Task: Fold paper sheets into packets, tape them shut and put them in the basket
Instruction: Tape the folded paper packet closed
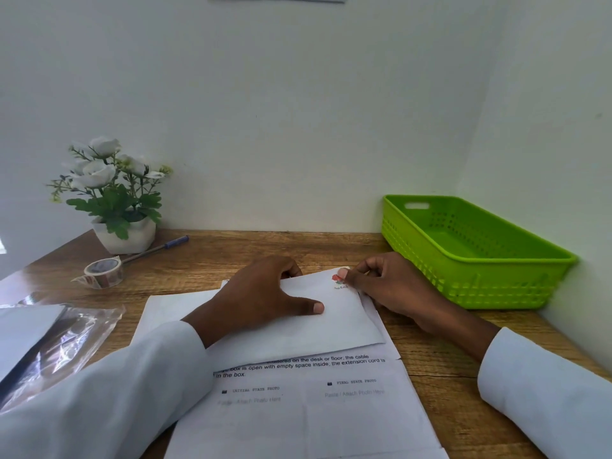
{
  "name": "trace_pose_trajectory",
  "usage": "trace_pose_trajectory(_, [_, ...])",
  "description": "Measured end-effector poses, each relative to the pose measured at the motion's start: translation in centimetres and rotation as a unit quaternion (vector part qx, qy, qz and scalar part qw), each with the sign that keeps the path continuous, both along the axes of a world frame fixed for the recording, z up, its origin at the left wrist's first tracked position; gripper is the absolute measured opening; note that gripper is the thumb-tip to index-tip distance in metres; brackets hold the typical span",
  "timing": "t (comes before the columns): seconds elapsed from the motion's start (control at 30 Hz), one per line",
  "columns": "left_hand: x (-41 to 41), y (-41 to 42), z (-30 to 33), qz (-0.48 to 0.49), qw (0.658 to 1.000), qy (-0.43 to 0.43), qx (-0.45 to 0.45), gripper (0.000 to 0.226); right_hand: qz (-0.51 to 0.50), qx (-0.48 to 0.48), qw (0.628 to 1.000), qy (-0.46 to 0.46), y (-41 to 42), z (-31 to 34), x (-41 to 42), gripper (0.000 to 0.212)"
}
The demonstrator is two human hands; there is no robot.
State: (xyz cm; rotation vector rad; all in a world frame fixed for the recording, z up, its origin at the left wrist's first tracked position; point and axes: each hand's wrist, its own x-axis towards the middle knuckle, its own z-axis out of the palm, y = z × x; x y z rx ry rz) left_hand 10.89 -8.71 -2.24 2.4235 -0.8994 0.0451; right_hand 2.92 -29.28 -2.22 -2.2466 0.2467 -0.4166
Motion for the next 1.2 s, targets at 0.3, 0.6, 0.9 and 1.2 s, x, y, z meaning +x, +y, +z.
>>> trace_pose_trajectory(0.3, [0.0, 0.2, -0.8, -0.031, 0.996, 0.003, -0.083, 0.034, 0.082, 0.168, 0.982, 0.018, 1.1, 0.2, -0.6, 0.02])
trace_pose_trajectory(0.6, [0.7, 0.5, -0.7, -0.047, 0.997, 0.005, -0.061, 0.031, 0.065, 0.216, 0.973, 0.046, 1.4, 0.8, -0.5, 0.011])
trace_pose_trajectory(0.9, [1.7, 1.8, 1.3, -0.016, 0.986, 0.049, -0.162, 0.032, 0.076, 0.273, 0.958, 0.038, 1.5, 1.4, -1.1, 0.027])
trace_pose_trajectory(1.2, [1.5, 2.3, 4.5, 0.03, 0.942, 0.081, -0.324, 0.024, 0.113, 0.387, 0.914, -0.034, 2.9, 2.4, -1.4, 0.025])
